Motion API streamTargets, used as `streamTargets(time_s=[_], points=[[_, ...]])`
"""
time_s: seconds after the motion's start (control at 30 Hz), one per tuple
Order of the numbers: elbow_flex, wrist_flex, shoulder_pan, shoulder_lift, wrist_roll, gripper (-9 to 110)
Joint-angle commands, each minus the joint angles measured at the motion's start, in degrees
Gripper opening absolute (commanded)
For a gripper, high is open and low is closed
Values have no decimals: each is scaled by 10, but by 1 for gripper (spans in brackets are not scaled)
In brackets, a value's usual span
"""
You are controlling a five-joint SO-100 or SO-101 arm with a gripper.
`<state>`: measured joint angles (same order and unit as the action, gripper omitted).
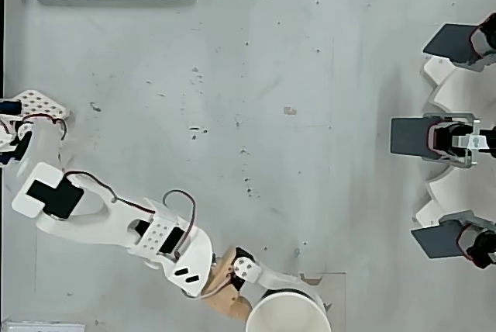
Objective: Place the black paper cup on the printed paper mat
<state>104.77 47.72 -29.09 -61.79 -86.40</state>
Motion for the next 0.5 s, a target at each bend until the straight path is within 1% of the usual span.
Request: streamTargets(time_s=[0.0, 0.47], points=[[-66, -11, -11, 12, 4, 8], [-238, -33, -28, 161, 6, 8]])
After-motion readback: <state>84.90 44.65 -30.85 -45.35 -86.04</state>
